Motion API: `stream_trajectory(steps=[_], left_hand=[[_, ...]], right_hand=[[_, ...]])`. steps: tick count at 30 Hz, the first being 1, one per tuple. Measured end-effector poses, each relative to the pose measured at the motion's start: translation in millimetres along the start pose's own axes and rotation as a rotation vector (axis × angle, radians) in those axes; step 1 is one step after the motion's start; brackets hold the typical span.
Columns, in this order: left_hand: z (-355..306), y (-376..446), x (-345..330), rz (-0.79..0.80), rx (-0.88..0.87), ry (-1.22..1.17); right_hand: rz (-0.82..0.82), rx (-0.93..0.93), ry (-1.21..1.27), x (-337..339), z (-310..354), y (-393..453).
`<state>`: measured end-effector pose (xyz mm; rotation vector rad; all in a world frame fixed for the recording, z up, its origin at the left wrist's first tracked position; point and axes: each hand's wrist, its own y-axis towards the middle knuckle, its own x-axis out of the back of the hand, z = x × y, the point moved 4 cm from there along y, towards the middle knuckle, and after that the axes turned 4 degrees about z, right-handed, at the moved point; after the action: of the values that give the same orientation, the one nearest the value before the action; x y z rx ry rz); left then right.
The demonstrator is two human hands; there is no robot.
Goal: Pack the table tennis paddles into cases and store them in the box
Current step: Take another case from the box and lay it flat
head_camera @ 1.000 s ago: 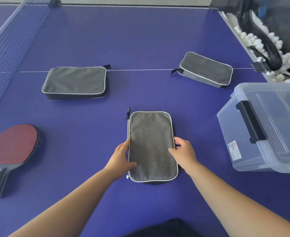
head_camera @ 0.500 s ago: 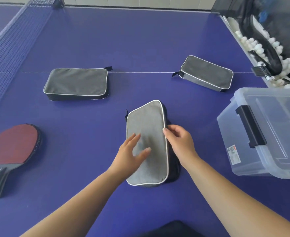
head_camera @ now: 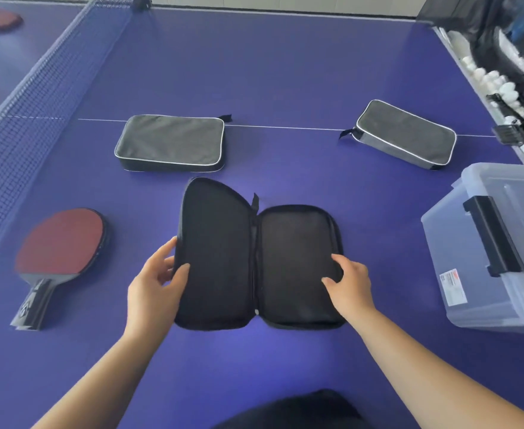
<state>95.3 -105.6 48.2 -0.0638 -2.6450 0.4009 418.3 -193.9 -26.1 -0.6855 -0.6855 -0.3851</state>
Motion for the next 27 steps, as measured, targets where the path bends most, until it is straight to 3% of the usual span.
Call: stream_trajectory(steps=[9,15,27], left_hand=[[71,35,-5,0.064,0.083,0.495],[71,40,-3,-0.098,0.024,0.464],[89,72,18,-0.087,0.004,0.578]], right_hand=[[-0.072,0.037,-0.032,-21,-16,0],[-0.075,0.117,-0.110,-26,-6,0],[-0.053,0.275,-0.165,-38,9,25]])
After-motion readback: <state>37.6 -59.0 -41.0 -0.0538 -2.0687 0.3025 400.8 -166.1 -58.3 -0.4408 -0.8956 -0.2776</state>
